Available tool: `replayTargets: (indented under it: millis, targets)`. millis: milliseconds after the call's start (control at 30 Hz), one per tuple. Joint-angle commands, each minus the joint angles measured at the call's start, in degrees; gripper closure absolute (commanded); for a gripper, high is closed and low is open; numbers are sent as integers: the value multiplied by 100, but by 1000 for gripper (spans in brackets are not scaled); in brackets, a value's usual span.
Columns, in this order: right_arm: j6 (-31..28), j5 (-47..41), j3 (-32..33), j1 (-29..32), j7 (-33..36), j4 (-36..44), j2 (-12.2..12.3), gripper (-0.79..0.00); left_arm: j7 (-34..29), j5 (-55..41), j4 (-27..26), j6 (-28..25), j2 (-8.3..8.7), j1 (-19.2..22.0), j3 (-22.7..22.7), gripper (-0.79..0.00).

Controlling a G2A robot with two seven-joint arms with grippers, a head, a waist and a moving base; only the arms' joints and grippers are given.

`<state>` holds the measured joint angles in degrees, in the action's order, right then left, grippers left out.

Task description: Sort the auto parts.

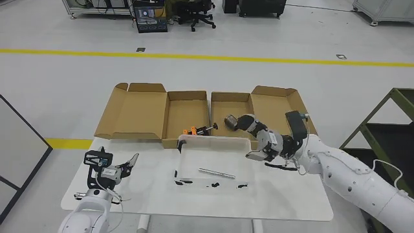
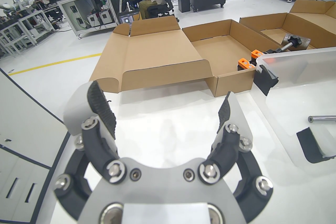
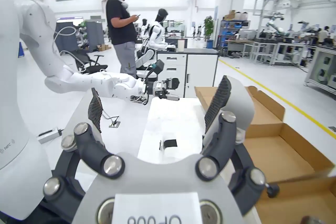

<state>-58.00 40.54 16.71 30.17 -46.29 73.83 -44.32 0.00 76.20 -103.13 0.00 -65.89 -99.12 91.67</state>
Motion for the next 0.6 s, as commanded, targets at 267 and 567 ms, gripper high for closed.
replayTargets:
  millis: [267, 567]
  targets:
    - [22, -995, 53, 10, 1304, -761, 226, -785, 14, 20, -19, 5, 0, 9, -1, -785]
    - [252, -1060, 535, 249, 1745, -545, 212, -785, -611, 2697, -764, 193, -56, 346, -1358, -785]
